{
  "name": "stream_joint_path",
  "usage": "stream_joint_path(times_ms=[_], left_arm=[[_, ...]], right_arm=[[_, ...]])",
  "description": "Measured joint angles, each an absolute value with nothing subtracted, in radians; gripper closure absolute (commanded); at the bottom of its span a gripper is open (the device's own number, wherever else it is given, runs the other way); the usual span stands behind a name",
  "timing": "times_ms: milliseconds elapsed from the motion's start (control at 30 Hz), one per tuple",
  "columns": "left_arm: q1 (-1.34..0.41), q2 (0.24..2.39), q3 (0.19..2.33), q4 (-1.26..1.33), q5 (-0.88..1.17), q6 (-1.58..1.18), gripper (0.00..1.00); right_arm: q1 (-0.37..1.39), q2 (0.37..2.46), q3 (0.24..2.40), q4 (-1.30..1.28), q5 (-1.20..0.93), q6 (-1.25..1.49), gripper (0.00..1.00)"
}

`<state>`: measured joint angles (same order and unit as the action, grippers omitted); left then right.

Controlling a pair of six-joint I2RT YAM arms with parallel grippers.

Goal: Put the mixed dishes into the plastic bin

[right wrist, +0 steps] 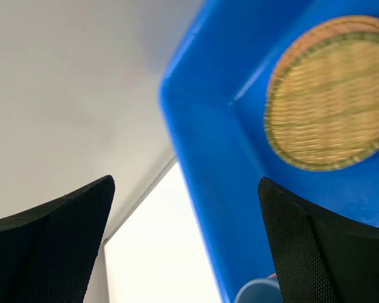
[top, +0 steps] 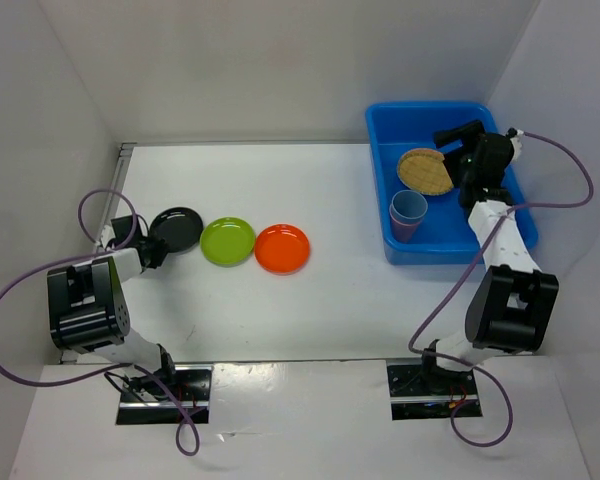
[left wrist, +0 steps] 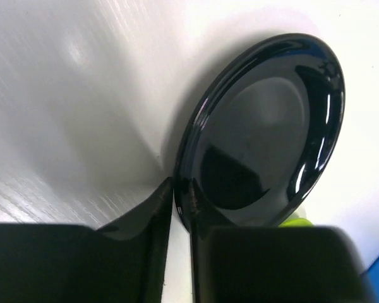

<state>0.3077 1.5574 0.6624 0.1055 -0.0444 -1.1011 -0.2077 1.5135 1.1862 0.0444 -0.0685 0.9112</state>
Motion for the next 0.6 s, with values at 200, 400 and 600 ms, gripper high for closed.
stream_joint_path(times_ms=[200, 400, 600], left_arm=[[0.313, 1.562, 0.659, 0.151, -0.012, -1.124, 1.0], [0.313, 1.509, 0.669, 0.103, 0.005, -1.101, 1.0], [0.313, 1.342, 0.795, 0.022, 0.069, -0.993, 1.0]], right_arm=[[-0.172, 1.406, 1.185, 0.036, -0.109, 0.861, 0.01], [-0.027, 1.316, 1.197, 0.031, -0.202, 0.73, 0.01], [0.086, 1.304, 1.255, 0.037, -0.425, 0.636, 0.01]])
